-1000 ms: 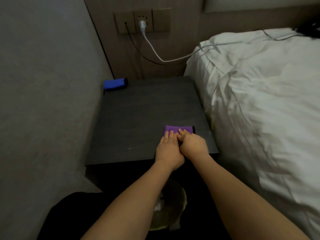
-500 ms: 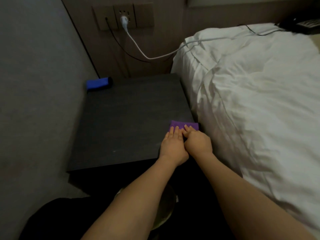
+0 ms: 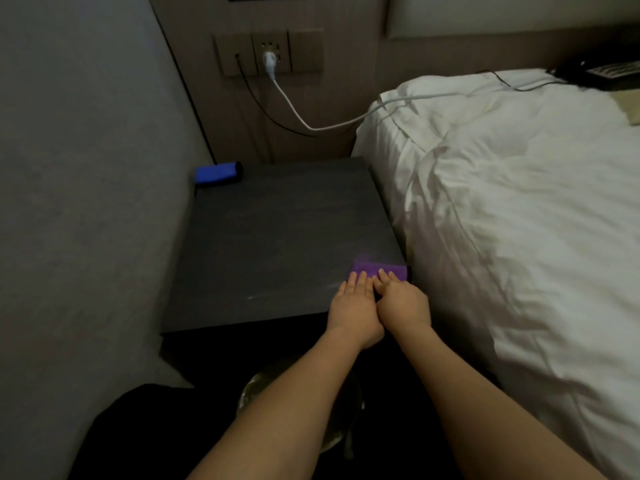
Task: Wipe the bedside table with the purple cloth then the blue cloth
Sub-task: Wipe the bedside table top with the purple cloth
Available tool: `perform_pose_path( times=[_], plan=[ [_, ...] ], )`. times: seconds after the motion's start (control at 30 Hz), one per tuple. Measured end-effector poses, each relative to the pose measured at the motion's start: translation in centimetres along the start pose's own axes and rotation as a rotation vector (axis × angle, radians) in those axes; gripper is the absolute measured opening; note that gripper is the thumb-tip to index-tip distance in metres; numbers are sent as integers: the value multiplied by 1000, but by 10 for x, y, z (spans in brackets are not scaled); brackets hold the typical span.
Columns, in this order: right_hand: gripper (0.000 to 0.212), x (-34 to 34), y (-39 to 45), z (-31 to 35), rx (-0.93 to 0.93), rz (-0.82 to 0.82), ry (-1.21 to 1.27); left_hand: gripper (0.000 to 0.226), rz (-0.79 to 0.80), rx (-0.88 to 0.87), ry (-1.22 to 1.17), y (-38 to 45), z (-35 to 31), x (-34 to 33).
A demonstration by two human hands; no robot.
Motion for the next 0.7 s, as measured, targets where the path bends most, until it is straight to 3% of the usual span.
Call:
perform_pose_path(
  times=[0.37, 0.7],
  plan=[
    [46, -16, -26, 72, 47, 22, -31, 81, -18, 85, -28, -51, 60, -1],
    [46, -46, -49, 183, 196, 82, -7, 80, -35, 212, -34, -122, 151, 2]
  ],
)
Point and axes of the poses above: each hand's wrist, its own y-axis towards the middle knuckle, its own x-axis out of the back of the hand, z = x × y, the point moved 9 cm from there along y, towards the middle knuckle, and after that the axes turned 15 degrees about -x, right-handed, at the moved point
